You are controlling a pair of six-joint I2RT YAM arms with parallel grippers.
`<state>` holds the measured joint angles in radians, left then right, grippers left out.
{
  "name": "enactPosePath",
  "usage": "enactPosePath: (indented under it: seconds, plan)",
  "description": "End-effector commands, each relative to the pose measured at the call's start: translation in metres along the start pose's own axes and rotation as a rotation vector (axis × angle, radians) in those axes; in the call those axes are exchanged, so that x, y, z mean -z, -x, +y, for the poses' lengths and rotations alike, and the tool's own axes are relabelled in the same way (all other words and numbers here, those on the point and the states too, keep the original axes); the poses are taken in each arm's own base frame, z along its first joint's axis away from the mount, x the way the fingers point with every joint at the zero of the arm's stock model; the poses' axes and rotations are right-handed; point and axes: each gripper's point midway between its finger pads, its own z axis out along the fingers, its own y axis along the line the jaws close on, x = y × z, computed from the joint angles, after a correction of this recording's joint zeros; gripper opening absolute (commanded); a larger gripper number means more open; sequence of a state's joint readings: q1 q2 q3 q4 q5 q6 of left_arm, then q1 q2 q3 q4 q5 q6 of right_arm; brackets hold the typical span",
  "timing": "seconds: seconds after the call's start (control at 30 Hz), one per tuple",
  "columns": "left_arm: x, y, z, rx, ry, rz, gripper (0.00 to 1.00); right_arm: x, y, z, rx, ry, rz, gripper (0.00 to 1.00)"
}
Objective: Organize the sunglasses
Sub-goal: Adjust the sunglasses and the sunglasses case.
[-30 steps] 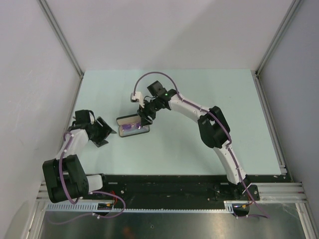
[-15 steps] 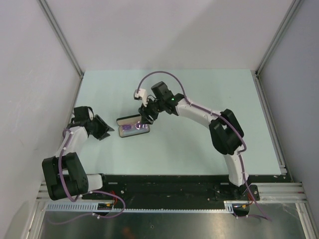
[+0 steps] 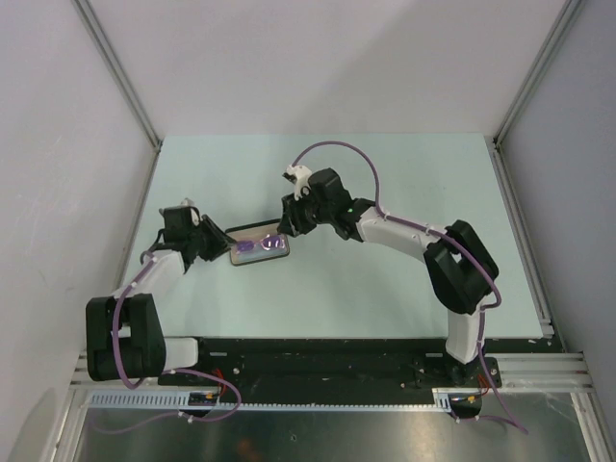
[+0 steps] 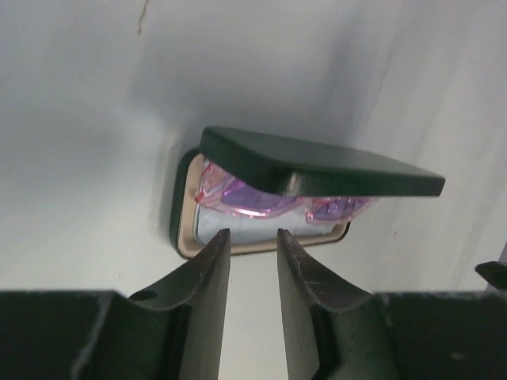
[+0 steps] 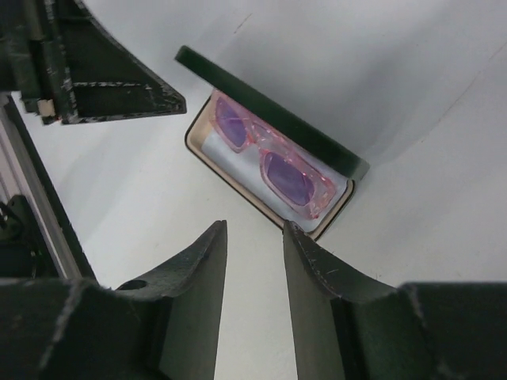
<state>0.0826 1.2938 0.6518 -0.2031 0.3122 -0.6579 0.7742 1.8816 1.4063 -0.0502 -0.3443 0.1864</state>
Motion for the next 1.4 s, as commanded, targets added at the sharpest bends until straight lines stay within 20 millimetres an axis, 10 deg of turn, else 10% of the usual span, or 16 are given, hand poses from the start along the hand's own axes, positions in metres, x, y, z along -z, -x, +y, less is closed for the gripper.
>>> enactPosePath:
  seconds: [0.0,0.23,1.37]
  plan:
    - [-0.004,0.024,-0.01,-0.022,-0.021,-0.138,0.35,-0.018,0.01,-0.006,-0.145,0.0,-0.077,0.39]
    - [-0.011,0.016,-0.004,-0.064,-0.049,-0.193,0.36,-0.044,-0.007,-0.008,-0.185,0.064,-0.071,0.33]
    - [-0.023,0.012,-0.005,-0.136,-0.062,-0.277,0.44,-0.047,-0.044,-0.051,-0.19,-0.164,-0.043,0.45]
